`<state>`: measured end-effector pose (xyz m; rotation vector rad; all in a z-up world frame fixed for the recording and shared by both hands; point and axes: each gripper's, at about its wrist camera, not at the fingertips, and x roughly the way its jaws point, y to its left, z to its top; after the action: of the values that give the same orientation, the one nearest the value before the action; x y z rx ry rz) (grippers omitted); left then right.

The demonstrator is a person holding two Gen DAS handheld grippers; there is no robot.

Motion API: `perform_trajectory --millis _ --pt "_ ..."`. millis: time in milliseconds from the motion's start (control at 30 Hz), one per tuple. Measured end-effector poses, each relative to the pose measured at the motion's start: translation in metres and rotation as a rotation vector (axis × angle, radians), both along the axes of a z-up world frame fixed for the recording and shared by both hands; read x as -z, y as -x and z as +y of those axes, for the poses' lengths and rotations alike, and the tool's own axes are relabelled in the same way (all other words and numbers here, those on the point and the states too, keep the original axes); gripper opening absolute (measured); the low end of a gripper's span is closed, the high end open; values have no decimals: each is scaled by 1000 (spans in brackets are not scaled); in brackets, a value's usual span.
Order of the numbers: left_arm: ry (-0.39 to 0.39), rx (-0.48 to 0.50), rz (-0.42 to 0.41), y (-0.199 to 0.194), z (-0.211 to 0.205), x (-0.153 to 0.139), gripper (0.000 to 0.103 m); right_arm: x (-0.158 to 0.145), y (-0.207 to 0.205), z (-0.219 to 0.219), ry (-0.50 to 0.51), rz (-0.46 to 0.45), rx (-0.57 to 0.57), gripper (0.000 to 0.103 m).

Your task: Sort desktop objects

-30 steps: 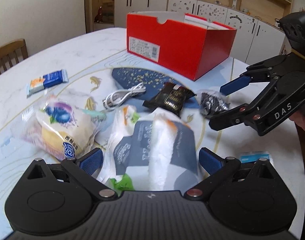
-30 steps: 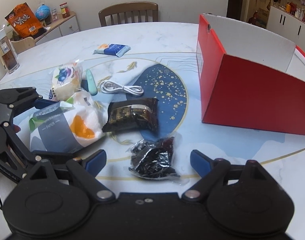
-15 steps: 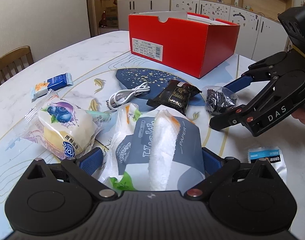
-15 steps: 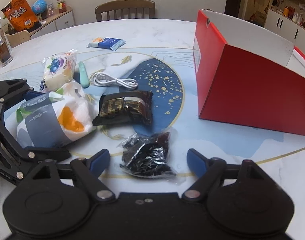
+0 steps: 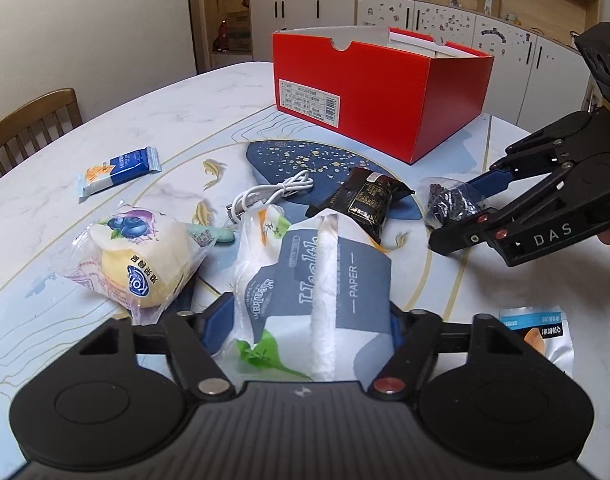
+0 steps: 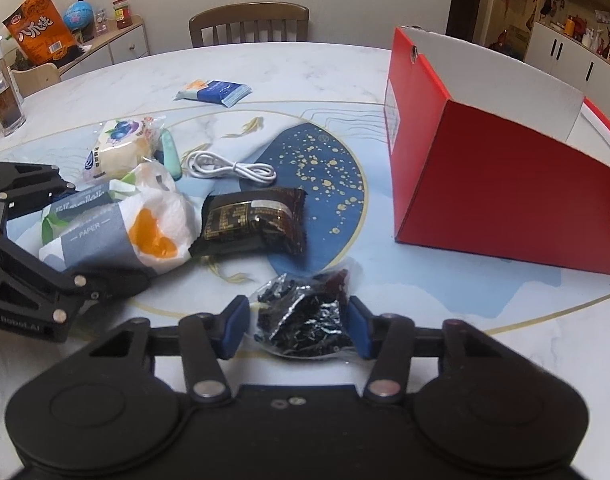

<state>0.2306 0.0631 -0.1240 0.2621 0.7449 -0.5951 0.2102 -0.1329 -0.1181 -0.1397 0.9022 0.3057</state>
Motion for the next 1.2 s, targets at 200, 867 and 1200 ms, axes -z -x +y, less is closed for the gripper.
perform_trajectory --millis 200,867,1200 --pt "-15 -26 12 1 -4 -4 58 -5 4 -1 4 -6 -3 46" --pt "60 -99 -29 38 -20 -85 58 -65 36 -18 -65 -86 31 46" --pt "83 -133 -42 60 -30 -126 58 -106 57 -30 -109 -141 75 46"
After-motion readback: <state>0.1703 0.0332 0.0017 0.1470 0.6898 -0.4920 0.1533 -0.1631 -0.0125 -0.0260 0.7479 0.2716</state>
